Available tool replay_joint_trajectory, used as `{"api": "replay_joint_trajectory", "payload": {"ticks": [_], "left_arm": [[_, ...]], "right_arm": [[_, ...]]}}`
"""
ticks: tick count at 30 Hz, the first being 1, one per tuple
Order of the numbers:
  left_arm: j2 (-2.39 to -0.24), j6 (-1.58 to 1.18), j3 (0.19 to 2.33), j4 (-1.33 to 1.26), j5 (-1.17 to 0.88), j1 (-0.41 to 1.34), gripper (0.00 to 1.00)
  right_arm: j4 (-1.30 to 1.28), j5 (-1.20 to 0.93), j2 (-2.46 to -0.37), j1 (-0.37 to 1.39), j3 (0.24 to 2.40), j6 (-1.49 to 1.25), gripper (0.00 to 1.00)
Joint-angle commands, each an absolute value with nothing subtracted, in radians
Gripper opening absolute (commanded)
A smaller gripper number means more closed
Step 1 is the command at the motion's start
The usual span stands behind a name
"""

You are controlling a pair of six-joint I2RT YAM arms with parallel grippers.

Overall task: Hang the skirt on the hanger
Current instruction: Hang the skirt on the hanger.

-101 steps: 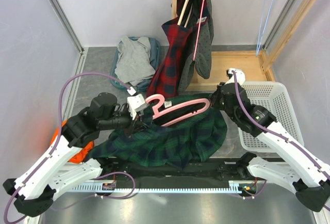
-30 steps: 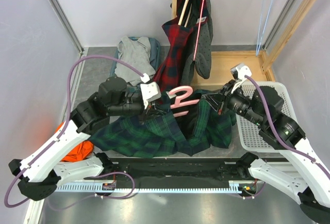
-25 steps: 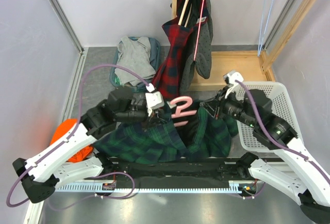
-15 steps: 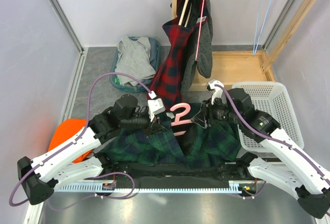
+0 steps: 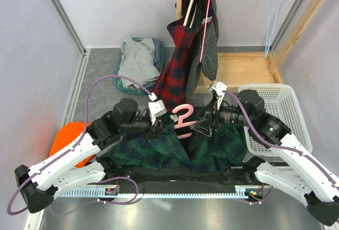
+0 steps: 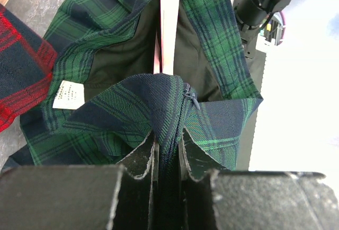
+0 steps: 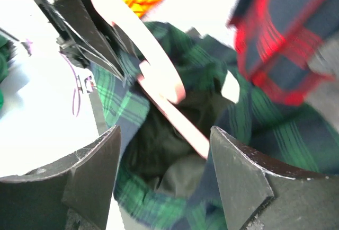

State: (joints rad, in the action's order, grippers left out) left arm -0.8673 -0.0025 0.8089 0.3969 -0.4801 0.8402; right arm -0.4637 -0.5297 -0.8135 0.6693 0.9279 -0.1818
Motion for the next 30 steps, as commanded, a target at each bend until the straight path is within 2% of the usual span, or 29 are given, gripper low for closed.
{"api": "replay_joint_trajectory", "payload": {"ticks": [1,6,9,10,12,13,14,20,21,22,25,30], "left_arm": [[-0.841,-0.041,0.876,0.367,-0.544,0.845,0.02],[-0.842,-0.041,0.877,0.388,-0.548,0.845,0.02],[-0.839,-0.04,0.879,0.388,-0.546,0.845,0.02],[-0.839,-0.038,0.879,0.388,-0.548,0.845,0.02],[-0.839,-0.038,0.881,0.388,-0.542,0.845,0.02],[-0.839,-0.038,0.877,0.397,-0.535,0.845,0.02],[-0.838,-0.041,0.877,0.403,-0.526,0.845,0.02],[-0.827,-0.069,0.874,0.451,-0.427,0.845,0.04],[-0.825,-0.072,0.879,0.462,-0.404,0.845,0.09],[-0.827,-0.075,0.884,0.472,-0.355,0.845,0.22],[-0.827,-0.081,0.907,0.538,-0.259,0.845,0.39],[-0.816,-0.106,0.899,0.642,-0.134,0.845,0.4]], "right_arm": [[-0.253,-0.658,-0.876,0.69,0.885,-0.132,0.75],[-0.157,-0.702,-0.974,0.727,0.87,-0.114,0.71],[-0.127,-0.695,-1.024,0.748,0.871,-0.11,0.62],[-0.121,-0.692,-1.034,0.752,0.871,-0.113,0.49],[-0.074,-0.69,-1.046,0.758,0.861,-0.142,0.31],[-0.051,-0.668,-1.043,0.758,0.851,-0.155,0.07],[-0.025,-0.657,-1.036,0.758,0.839,-0.17,0.0],[0.048,-0.597,-0.953,0.758,0.773,-0.17,0.0],[0.046,-0.597,-0.937,0.758,0.772,-0.164,0.0],[0.045,-0.595,-0.93,0.758,0.772,-0.161,0.0],[0.017,-0.591,-0.905,0.756,0.79,-0.141,0.0],[-0.073,-0.561,-0.859,0.758,0.841,-0.095,0.0]]}}
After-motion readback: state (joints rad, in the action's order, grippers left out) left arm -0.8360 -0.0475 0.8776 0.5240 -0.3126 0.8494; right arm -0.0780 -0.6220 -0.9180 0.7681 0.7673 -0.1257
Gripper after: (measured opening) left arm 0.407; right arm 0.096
